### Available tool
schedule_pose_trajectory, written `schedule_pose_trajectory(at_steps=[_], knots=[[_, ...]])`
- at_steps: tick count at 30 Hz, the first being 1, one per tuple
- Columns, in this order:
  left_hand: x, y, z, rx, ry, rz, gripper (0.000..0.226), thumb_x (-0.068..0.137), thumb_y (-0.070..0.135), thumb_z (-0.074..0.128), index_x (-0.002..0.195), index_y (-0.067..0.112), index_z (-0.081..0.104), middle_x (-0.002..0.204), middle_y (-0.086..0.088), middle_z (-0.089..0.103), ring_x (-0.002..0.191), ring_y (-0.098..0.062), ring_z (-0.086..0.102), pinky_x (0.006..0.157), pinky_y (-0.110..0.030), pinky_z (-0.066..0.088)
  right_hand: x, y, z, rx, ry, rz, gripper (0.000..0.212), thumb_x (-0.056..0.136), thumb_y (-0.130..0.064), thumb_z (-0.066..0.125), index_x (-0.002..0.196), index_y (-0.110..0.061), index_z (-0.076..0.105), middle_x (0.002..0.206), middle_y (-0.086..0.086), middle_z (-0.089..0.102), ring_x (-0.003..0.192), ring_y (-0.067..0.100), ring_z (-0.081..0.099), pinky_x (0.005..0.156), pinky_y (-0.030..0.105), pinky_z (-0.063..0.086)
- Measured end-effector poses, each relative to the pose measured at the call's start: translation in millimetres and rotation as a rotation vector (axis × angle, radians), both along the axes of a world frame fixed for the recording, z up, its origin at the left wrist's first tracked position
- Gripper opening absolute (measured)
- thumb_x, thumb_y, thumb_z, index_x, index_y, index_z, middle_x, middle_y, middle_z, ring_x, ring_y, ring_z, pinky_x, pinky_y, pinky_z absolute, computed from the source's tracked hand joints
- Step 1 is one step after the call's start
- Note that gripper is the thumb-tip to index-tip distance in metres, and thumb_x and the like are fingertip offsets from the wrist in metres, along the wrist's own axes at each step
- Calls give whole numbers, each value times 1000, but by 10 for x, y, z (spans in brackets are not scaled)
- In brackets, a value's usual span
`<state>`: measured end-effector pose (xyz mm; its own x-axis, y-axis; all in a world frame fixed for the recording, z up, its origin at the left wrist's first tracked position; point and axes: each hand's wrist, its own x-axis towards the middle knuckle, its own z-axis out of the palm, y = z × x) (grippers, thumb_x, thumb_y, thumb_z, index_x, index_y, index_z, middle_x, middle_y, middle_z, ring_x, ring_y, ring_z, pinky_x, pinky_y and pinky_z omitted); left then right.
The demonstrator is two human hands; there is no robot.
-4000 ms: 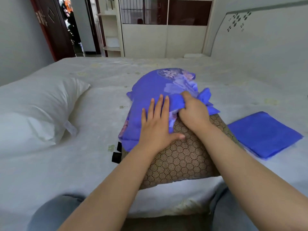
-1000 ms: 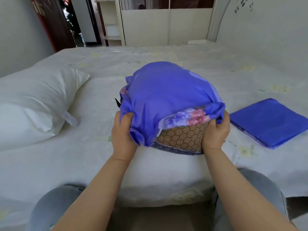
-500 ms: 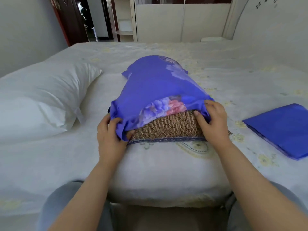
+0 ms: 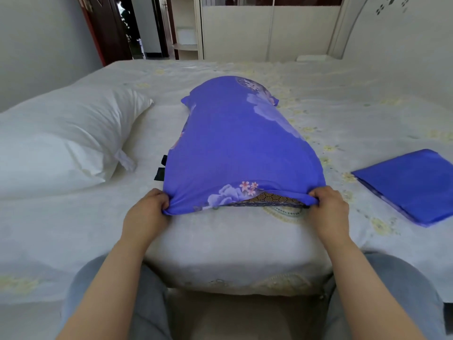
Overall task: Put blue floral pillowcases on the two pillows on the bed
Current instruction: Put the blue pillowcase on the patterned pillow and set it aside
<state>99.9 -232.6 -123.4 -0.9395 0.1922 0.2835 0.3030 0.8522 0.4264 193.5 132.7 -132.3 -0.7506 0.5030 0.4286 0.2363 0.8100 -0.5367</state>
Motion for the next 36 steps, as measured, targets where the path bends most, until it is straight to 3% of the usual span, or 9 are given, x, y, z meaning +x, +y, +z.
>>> schedule_pose_trajectory(at_steps=[3,9,15,19,21,25,29,31,36], knots=[[28,80,121,-237,47,112,16,74,4,56,80,17,49,101,-4,54,88,-34,52,64,-38,42,9,59,47,-224,134,-37,29,70,9,44,77,-12,62,93,12,59,91,30,53,79,32,42],[127,675,288,-260,351,-81,85,69,32,70,145,21,32,152,-9,29,133,-37,35,104,-56,29,-38,175,351,-1102,341,-131,29,93,-21,34,114,-16,54,107,8,63,84,20,60,67,29,46],[104,1537,399,-178,545,-331,59,81,36,60,137,23,48,135,2,51,115,-23,50,98,-36,34,-174,410,615,-1503,319,76,57,89,-70,22,73,-23,50,80,-1,61,66,14,55,65,24,42],[2,1821,468,-163,545,-237,54,69,37,65,120,20,59,109,0,58,97,-26,52,87,-37,35,-314,492,716,-1737,178,105,71,81,-76,36,101,-12,60,98,5,68,95,23,63,72,31,52],[-55,1858,481,-163,520,-224,52,66,34,67,116,22,59,116,-1,54,111,-28,46,101,-45,31,-361,494,809,-1735,66,120,56,85,-56,52,106,-5,62,101,11,68,103,24,62,78,37,53],[-111,1843,419,-156,326,-179,73,72,33,62,139,26,36,152,0,27,143,-35,16,112,-58,13,-524,527,949,-1344,-173,137,22,70,0,61,49,-5,66,56,1,64,70,14,60,61,26,41],[-122,1856,329,-175,265,-110,94,72,26,54,151,31,3,159,6,7,145,-35,2,113,-59,11,-674,195,1009,-1054,35,84,32,98,-6,35,126,-15,48,90,7,62,84,23,56,64,22,48],[-167,1885,300,-146,209,-74,97,74,23,53,149,35,-7,158,8,-3,144,-38,-6,112,-60,9,-575,-5,1035,-1116,327,159,27,99,-9,38,120,-21,50,87,8,57,66,13,53,55,17,45],[-344,1950,255,-47,104,97,87,87,9,41,147,34,-17,156,11,-16,141,-44,-12,110,-65,13,-214,-424,496,-712,261,318,22,95,-5,49,112,-14,61,110,-8,57,90,-15,53,79,-3,35]])
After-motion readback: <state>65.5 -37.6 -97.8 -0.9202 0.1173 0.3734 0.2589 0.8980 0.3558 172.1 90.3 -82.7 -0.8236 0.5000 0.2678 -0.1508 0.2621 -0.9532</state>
